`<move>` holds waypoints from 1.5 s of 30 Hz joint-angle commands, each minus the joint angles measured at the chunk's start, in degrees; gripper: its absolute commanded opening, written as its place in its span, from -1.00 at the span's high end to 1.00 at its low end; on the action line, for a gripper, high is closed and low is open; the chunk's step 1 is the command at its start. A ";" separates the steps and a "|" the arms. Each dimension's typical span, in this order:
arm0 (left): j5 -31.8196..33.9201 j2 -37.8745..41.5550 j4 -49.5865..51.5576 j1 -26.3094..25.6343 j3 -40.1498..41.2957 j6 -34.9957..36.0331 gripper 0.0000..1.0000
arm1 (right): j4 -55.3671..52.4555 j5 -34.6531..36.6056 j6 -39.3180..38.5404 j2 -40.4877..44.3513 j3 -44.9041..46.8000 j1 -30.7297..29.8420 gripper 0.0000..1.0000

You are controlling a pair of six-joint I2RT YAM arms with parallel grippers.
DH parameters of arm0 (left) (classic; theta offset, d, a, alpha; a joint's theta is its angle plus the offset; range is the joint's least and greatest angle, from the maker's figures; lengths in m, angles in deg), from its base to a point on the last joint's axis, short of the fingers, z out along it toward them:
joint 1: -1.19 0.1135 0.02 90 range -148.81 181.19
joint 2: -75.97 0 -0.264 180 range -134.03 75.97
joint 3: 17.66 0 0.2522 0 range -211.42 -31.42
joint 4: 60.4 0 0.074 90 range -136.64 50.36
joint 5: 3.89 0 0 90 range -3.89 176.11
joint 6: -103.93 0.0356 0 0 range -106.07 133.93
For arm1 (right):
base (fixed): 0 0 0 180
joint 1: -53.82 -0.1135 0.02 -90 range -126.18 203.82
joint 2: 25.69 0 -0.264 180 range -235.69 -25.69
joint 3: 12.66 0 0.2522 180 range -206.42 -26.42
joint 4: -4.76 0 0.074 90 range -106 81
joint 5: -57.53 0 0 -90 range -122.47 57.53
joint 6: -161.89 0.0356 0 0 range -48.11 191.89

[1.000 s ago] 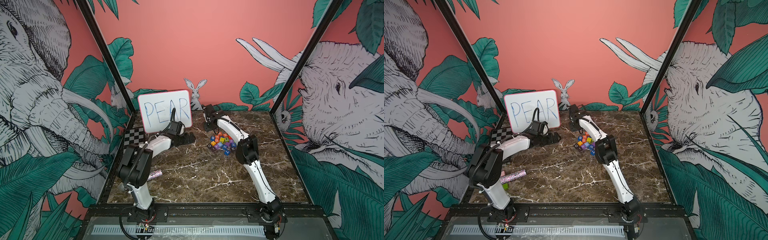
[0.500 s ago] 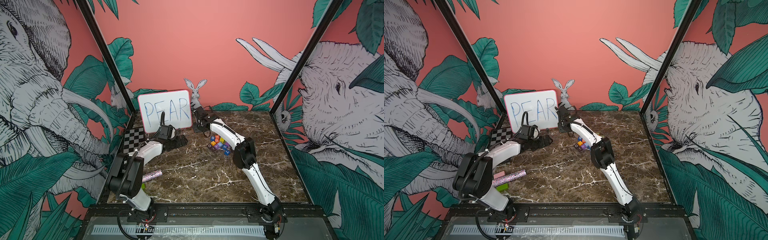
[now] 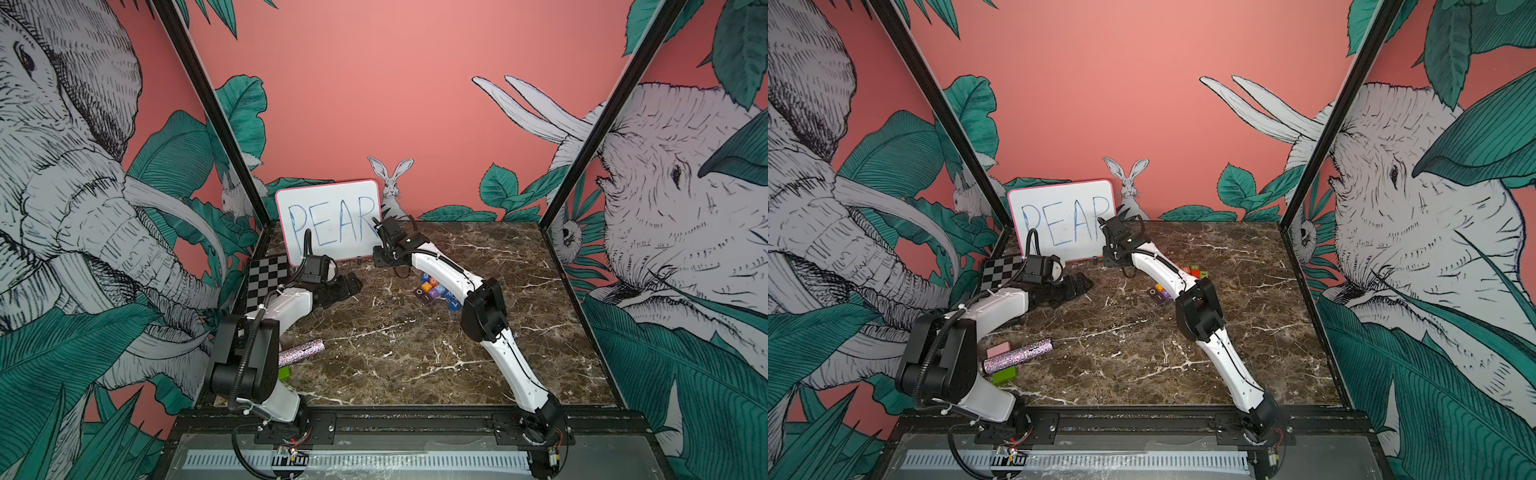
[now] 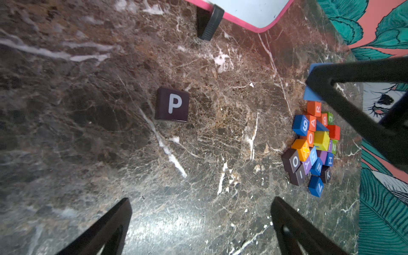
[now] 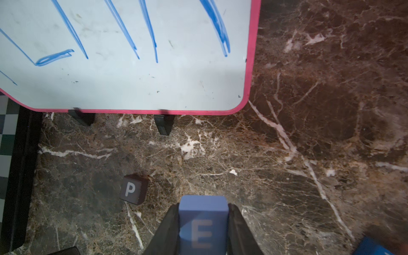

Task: Spell the uppercase word “pear” with letter blocks
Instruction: Place the letter block at the center of the board.

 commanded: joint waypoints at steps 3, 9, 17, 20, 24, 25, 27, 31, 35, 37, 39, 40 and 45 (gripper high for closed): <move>-0.77 2.31 0.82 0.78 1.13 -0.08 -0.99 | 3.97 -0.22 4.48 -0.89 1.14 -0.89 0.62; -2.43 0.59 -1.07 0.75 1.19 -1.02 -0.99 | 6.80 -2.77 9.32 -1.15 3.46 -1.14 0.62; -2.68 0.59 -1.18 1.66 1.08 -0.93 -0.99 | 8.82 -4.40 13.02 -1.24 6.29 -2.03 0.64; -2.77 1.01 -1.51 2.46 1.73 -1.02 -0.99 | 8.83 -3.53 14.69 -1.46 6.80 -2.69 0.65; -2.86 1.04 -1.77 2.90 2.22 -1.02 -0.99 | 8.04 -1.58 17.46 -2.15 6.72 -3.57 0.65; -2.86 1.04 -1.85 2.93 2.37 -1.07 -0.99 | 8.33 -1.79 17.73 -2.35 6.72 -3.77 0.65; -3.04 1.13 -2.11 2.94 2.76 -1.21 -0.99 | 8.86 -2.33 18.10 -2.79 6.72 -3.99 0.65; -3.04 1.21 -2.92 3.05 3.56 -1.62 -0.99 | 9.19 -3.13 18.20 -3.36 6.63 -4.21 0.64; -3.66 0.86 -2.53 3.01 3.00 -1.74 -0.99 | 10.77 -3.35 18.14 -2.50 8.68 -4.47 0.65; -3.57 1.10 -2.30 3.02 2.72 -1.75 -0.99 | 11.60 -3.47 18.28 -2.12 9.90 -4.65 0.65; -3.48 1.46 -2.25 3.00 2.82 -1.98 -0.99 | 11.49 -3.59 18.29 -2.11 9.97 -4.74 0.65; -3.38 1.63 -2.45 3.03 2.96 -2.07 -0.99 | 11.33 -3.61 18.22 -2.12 9.82 -4.78 0.65; -3.39 2.18 -3.09 3.03 3.78 -2.43 -0.99 | 11.03 -2.56 17.77 -1.68 9.97 -4.95 0.65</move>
